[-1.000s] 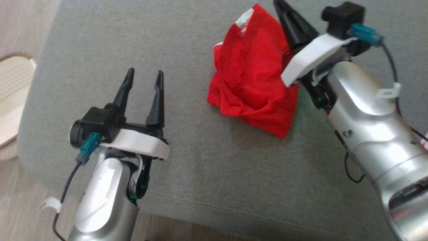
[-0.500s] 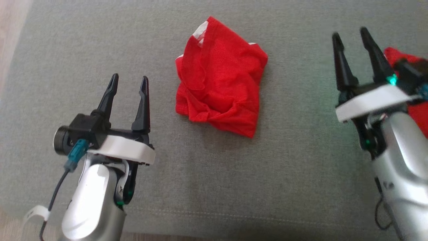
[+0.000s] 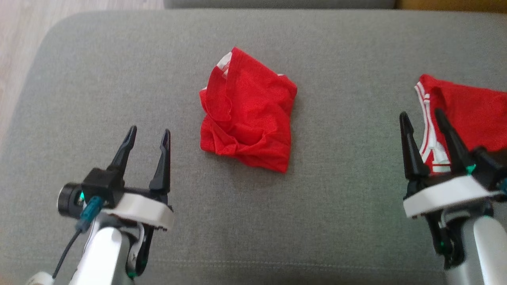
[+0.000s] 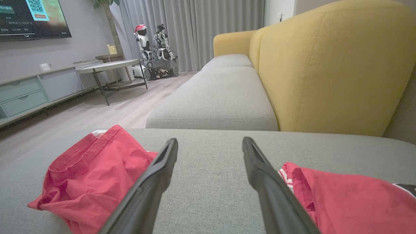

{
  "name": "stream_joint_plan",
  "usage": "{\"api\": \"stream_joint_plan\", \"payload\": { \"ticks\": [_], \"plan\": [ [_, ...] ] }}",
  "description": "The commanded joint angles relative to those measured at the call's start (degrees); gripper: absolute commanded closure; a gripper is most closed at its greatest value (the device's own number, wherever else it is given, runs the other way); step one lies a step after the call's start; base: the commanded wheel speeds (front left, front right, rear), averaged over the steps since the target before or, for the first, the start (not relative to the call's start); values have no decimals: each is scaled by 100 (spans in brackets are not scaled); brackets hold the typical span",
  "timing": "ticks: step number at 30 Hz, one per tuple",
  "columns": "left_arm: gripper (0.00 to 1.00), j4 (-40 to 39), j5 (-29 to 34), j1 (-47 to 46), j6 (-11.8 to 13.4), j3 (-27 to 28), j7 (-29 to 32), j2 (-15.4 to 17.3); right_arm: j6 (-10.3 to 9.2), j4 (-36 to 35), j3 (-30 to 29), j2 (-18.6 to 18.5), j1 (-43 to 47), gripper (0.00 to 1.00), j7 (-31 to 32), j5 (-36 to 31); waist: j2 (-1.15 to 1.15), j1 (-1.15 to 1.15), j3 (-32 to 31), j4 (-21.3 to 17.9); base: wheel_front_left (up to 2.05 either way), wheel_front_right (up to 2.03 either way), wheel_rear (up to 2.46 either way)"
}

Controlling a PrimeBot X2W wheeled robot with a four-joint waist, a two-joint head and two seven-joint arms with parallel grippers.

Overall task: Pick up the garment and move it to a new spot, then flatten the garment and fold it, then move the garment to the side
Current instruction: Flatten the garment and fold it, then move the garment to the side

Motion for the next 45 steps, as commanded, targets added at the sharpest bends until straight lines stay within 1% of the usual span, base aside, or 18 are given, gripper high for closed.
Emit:
{"api": "stream_joint_plan", "payload": {
  "ticks": [1,5,11,18,40,45],
  "plan": [
    [0,-238,32,-31,28,197,24,168,-5,-367,62,43,55,0,85,-66,0,0,-223,-69,0,0,0],
    [0,-320,0,203,69,209,117,231,-5,-575,11,136,378,0,259,-107,0,0,-422,-110,0,0,0],
    [0,-382,-22,441,141,218,230,307,-5,-695,-119,245,695,0,381,-179,0,0,-627,-117,0,0,0],
    [0,-449,-43,541,196,212,303,343,-5,-816,-217,340,846,0,419,-233,0,0,-681,-133,0,0,0],
    [0,-460,-118,479,281,129,287,372,-5,-862,-276,406,836,0,486,-284,0,0,-609,-109,0,0,0],
    [0,-536,-115,349,284,102,275,380,-5,-661,-275,366,607,0,484,-237,0,0,-406,-59,0,0,0]
  ]
}}
